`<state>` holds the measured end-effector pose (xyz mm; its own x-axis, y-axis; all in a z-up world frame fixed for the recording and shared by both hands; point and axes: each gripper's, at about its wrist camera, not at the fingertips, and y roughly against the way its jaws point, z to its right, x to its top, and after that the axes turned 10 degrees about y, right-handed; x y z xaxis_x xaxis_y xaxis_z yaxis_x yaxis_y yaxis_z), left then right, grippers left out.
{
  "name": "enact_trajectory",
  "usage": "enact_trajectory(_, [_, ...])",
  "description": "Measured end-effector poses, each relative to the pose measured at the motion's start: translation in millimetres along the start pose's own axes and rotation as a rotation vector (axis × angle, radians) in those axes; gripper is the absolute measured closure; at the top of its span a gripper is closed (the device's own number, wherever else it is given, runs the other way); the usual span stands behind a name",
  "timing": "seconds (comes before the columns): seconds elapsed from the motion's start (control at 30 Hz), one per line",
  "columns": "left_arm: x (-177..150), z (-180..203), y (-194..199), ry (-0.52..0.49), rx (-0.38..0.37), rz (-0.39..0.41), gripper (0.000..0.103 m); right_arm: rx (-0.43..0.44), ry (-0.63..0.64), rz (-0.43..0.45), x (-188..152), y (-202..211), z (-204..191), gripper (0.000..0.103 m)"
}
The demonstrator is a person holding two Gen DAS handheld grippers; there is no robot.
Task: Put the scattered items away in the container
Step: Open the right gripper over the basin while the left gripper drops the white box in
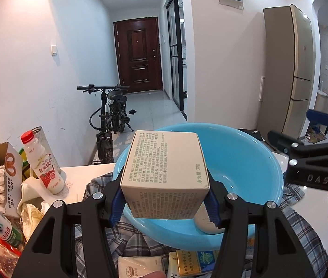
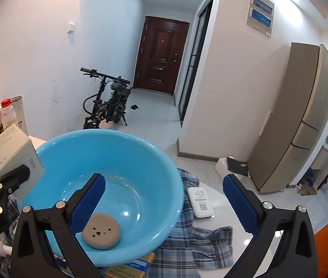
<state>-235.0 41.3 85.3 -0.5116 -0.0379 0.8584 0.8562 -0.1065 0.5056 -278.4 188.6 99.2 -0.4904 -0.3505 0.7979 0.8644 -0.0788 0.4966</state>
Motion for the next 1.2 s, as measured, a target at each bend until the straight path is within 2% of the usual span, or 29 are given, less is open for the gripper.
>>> enact_trajectory(0.53, [1.2,6.3,9.0,-0.028,0.014,0.016,0.045,-0.002,0.012,-0.025,-2.1,-5.1,7.5,0.000])
enact_trajectory(0.57, [1.1,7.0,8.2,-0.030,0.015,0.013,0.041,-0.004,0.012,-0.025,-2.0,-4.9,7.1,0.000])
enact_trajectory(0.63, [0.5,8.3,6.9,-0.036,0.013,0.006,0.000,-0.004,0.012,-0.026,-2.1,-5.1,6.4,0.000])
enact_trajectory(0.73, [-1.7,12.1,6.3,-0.062,0.045,0.033,0.000,-0.002,0.013,-0.026,-2.2,-4.9,6.7,0.000])
enact_trajectory(0.87, [-4.0,16.5,0.3,-0.101,0.088,0.029,0.000,-0.002,0.011,-0.025,-2.6,-4.1,7.0,0.000])
enact_trajectory(1.2, [-1.1,11.3,3.7,-0.077,0.078,0.032,0.000,0.002,0.002,-0.014,-2.1,-1.9,8.7,0.000])
